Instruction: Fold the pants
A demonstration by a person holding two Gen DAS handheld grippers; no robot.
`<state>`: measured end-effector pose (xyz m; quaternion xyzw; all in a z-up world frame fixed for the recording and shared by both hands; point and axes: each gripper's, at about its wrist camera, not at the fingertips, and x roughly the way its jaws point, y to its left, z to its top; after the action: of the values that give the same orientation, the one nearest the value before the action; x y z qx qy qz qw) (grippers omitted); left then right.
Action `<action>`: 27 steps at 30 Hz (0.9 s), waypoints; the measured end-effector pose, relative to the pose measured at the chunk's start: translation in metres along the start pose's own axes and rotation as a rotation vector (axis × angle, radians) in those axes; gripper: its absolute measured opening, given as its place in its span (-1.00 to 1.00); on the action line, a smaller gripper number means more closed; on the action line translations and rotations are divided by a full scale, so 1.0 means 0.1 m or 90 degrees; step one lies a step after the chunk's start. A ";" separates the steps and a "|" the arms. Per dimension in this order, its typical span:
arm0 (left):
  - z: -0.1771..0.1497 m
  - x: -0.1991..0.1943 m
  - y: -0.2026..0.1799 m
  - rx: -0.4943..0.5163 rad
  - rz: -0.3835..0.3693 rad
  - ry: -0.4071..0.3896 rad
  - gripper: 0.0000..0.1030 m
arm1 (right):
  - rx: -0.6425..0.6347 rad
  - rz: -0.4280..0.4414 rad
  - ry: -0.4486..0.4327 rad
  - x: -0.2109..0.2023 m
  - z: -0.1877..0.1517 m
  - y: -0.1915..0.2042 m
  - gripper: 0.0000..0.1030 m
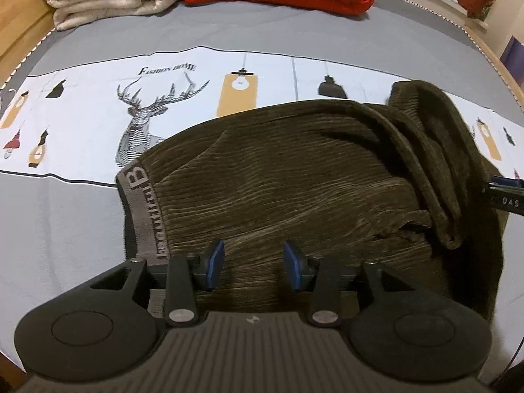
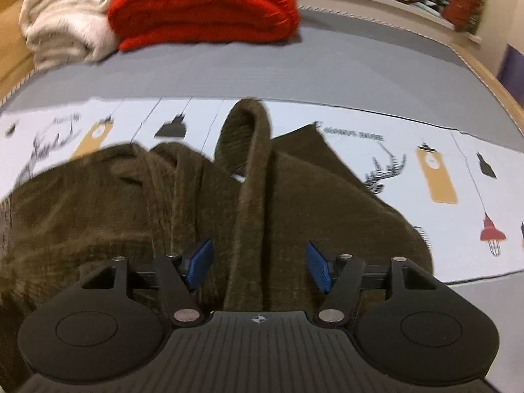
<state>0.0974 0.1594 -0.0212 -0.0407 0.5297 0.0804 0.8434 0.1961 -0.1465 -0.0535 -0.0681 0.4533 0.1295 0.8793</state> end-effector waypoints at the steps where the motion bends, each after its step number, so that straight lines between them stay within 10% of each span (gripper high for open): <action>1: 0.00 0.01 0.03 0.001 0.003 0.002 -0.14 | -0.015 -0.006 0.006 0.04 -0.01 0.05 0.25; 9: 0.00 0.05 0.19 -0.010 0.013 0.014 -0.14 | -0.022 -0.052 0.037 0.13 -0.08 -0.04 -0.76; 18: -0.08 -0.01 0.08 0.017 0.002 0.020 -0.14 | -0.011 -0.029 0.048 -0.35 -0.40 -0.76 -0.87; 27: -0.17 -0.10 -0.01 0.023 -0.016 0.018 -0.11 | -0.076 0.003 0.243 -0.79 -1.55 -1.48 -0.85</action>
<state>0.0783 0.1548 -0.0195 -0.0332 0.5421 0.0596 0.8375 0.0741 -0.3382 -0.0787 -0.1422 0.6035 0.1433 0.7714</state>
